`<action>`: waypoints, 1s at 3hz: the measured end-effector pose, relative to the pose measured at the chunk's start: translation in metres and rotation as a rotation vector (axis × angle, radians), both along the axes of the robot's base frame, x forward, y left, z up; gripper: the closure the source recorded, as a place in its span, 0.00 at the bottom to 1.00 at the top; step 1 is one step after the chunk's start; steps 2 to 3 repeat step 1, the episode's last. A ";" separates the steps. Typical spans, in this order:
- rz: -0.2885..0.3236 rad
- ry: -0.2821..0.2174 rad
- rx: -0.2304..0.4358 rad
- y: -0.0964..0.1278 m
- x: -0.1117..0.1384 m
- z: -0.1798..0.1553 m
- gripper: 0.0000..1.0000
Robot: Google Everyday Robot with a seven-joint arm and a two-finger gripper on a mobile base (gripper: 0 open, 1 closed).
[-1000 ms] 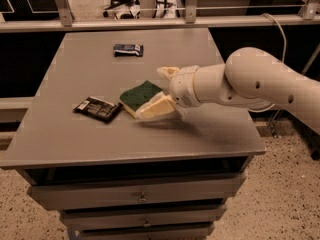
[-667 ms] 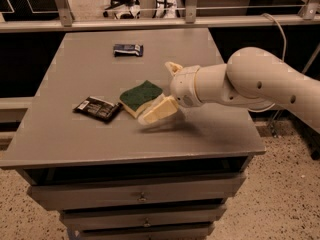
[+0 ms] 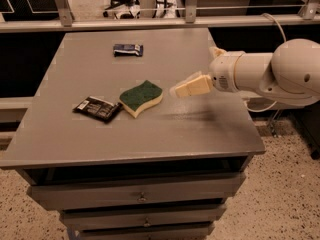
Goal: Move sponge near rxbar chocolate
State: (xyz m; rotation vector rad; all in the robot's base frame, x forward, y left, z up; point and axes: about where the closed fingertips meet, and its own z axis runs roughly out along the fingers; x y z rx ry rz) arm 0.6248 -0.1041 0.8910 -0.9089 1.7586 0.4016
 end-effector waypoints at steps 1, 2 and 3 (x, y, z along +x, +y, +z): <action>0.000 0.000 0.000 0.000 0.000 0.000 0.00; 0.000 0.000 0.000 0.000 0.000 0.000 0.00; 0.000 0.000 0.000 0.000 0.000 0.000 0.00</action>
Offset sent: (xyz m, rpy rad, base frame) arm 0.0000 0.0000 0.0000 0.0000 0.0000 0.0000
